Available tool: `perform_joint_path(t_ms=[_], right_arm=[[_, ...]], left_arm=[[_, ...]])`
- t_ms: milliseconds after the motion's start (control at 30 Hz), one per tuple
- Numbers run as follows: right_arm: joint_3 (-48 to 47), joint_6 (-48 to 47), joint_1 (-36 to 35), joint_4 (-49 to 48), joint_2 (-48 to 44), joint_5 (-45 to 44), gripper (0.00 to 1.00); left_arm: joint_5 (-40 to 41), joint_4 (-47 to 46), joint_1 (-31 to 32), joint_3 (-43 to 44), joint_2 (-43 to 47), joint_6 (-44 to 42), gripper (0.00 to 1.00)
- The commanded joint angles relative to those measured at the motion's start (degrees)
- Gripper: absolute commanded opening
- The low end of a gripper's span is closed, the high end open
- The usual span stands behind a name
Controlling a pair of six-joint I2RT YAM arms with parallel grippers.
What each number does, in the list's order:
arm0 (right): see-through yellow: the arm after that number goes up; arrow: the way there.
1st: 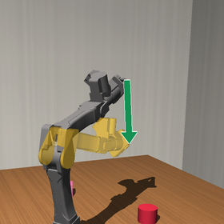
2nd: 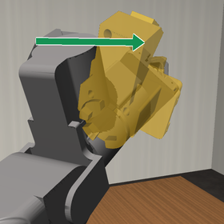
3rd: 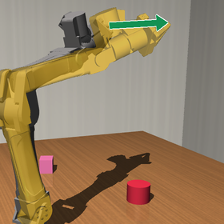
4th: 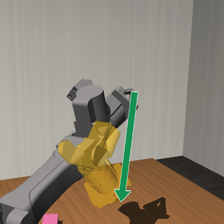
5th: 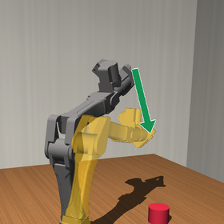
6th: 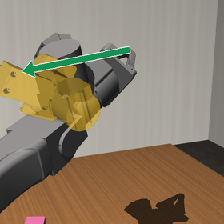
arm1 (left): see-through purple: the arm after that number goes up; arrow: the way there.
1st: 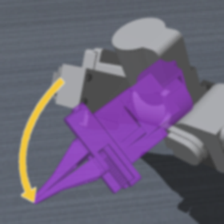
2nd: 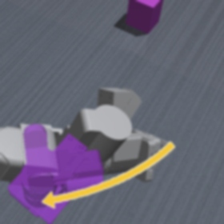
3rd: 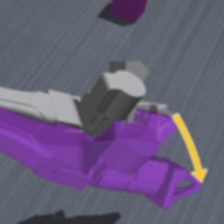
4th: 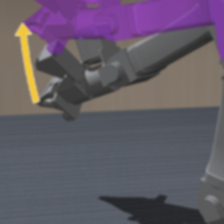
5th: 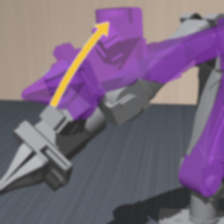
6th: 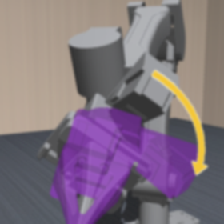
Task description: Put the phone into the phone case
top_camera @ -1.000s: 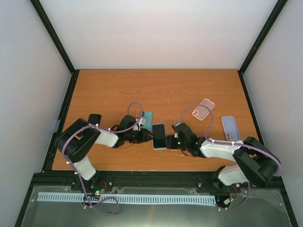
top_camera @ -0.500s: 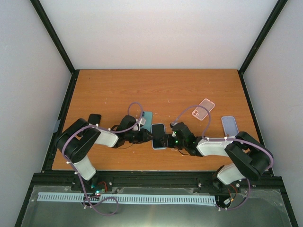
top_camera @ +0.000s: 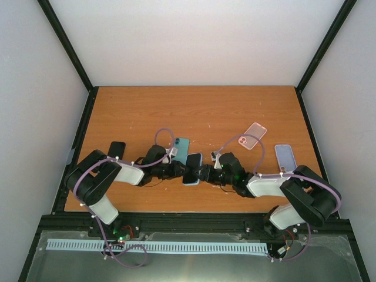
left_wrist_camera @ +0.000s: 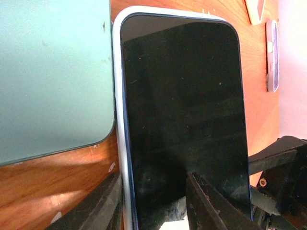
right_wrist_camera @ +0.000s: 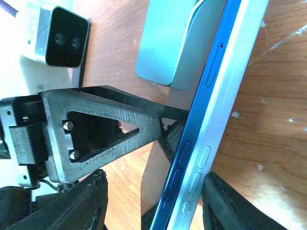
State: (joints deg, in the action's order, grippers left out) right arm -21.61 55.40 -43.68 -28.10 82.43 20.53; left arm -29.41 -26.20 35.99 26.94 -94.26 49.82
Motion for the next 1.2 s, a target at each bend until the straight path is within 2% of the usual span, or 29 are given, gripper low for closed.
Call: perform_joint_path(t_ms=[0, 200, 267, 533, 700, 800, 833, 933, 1000, 1067, 1167], right_arm=[[-0.2, 3.8, -0.6, -14.1, 0.4, 5.4, 0.53], [0.0, 7.3, -0.5, -19.5, 4.9, 6.4, 0.53], [0.3, 8.2, -0.4, -21.9, 6.6, 6.4, 0.50], [2.9, 11.5, 0.8, -31.1, 11.8, 5.2, 0.23], [3.7, 11.2, 1.0, -31.5, 12.1, 4.7, 0.03], [3.6, 11.1, 1.0, -30.2, 12.2, 4.8, 0.03], [3.5, 11.0, 1.0, -30.3, 12.3, 4.9, 0.05], [3.1, 10.8, 1.1, -28.8, 12.2, 4.9, 0.25], [2.8, 10.4, 1.1, -27.4, 11.9, 4.7, 0.28], [2.4, 9.9, 1.1, -26.2, 11.8, 4.5, 0.24], [1.8, 9.0, 1.1, -24.4, 11.5, 4.1, 0.12]], left_arm=[[-2.4, 1.0, 1.0, -0.7, 0.6, -0.6, 0.39], [-1.9, 2.1, 1.0, -0.8, 1.5, -0.9, 0.40], [-1.7, 2.4, 1.0, -0.7, 1.6, -1.0, 0.40], [-1.0, 2.9, 1.0, -0.9, 2.2, -1.2, 0.41], [-0.9, 2.9, 1.0, -1.3, 2.7, -1.3, 0.45], [-0.6, 3.3, 1.0, -1.3, 2.6, -1.4, 0.48], [-0.5, 3.2, 1.0, -1.3, 2.4, -1.4, 0.48], [-0.8, 2.7, 1.0, -1.4, 1.8, -1.2, 0.48], [-0.9, 2.6, 1.0, -1.5, 1.8, -1.1, 0.47], [-0.7, 2.8, 1.0, -1.5, 2.2, -1.0, 0.47], [-0.6, 3.3, 1.0, -1.7, 3.6, -0.8, 0.47]])
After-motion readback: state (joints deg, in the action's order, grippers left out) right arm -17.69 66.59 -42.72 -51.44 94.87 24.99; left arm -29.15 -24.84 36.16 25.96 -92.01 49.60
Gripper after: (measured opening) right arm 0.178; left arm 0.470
